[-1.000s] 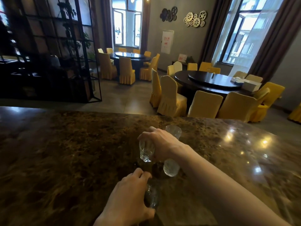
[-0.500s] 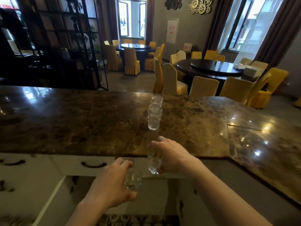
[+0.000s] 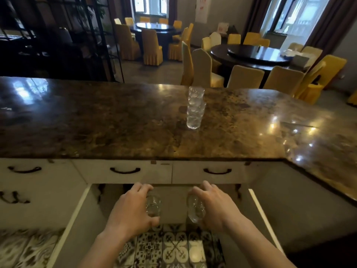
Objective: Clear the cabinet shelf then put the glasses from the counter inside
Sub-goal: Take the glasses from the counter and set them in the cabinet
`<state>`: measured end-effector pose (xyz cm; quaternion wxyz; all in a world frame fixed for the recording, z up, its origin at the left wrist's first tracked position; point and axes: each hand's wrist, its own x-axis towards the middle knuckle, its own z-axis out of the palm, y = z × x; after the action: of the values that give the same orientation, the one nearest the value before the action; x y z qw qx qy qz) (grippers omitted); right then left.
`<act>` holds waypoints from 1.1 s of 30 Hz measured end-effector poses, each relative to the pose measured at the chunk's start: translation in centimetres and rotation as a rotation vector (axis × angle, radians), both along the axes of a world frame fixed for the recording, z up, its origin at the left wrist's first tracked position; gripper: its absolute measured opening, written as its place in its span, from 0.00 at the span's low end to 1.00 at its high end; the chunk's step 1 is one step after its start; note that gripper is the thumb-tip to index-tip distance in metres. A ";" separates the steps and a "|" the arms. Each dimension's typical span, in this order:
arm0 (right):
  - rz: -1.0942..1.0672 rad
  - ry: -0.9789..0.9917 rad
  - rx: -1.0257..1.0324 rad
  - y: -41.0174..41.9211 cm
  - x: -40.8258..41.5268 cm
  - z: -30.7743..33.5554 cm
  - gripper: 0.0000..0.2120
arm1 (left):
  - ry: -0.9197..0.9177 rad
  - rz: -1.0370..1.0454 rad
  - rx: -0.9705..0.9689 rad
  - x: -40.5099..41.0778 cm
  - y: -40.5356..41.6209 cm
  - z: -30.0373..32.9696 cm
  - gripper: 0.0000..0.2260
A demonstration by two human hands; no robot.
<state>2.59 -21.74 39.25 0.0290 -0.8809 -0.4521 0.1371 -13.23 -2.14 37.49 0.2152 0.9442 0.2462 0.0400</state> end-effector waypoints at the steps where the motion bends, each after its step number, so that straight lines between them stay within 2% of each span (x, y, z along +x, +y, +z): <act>1: 0.001 0.009 0.008 0.4 -0.6 -1.3 0.38 | 0.009 0.000 -0.016 -0.2 0.6 -1.3 0.39; 7: -0.082 0.122 0.000 3.3 -2.3 -13.2 0.36 | 0.121 0.052 -0.103 -0.1 3.9 -13.2 0.44; 10: -0.110 0.181 -0.001 4.7 -2.0 -20.3 0.38 | 0.167 0.100 -0.163 0.9 4.9 -20.7 0.42; 16: -0.132 0.247 0.010 7.6 0.6 -36.3 0.39 | 0.229 0.094 -0.100 4.9 7.5 -37.2 0.42; 18: -0.132 0.241 0.037 8.4 1.6 -40.5 0.39 | 0.264 0.115 -0.067 6.2 8.7 -41.0 0.41; 22: -0.170 0.222 0.077 10.1 3.2 -50.6 0.40 | 0.394 0.122 -0.091 9.3 11.7 -49.6 0.33; 24: -0.201 0.209 0.074 11.5 3.8 -55.4 0.38 | 0.367 0.122 -0.104 10.4 13.3 -54.1 0.33; 28: -0.249 0.248 0.113 14.9 4.8 -64.0 0.29 | 0.303 0.090 -0.059 13.3 17.0 -63.3 0.39; 31: -0.213 0.263 0.185 17.8 6.1 -70.3 0.37 | 0.273 0.072 -0.074 17.4 20.5 -69.9 0.41; 33: -0.224 0.291 0.220 20.0 7.1 -73.6 0.39 | 0.226 0.083 -0.084 20.4 22.7 -73.3 0.42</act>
<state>9.64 -1.76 -34.32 0.2049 -0.8881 -0.3547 0.2085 7.14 20.54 -35.76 0.2236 0.9218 0.3092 -0.0681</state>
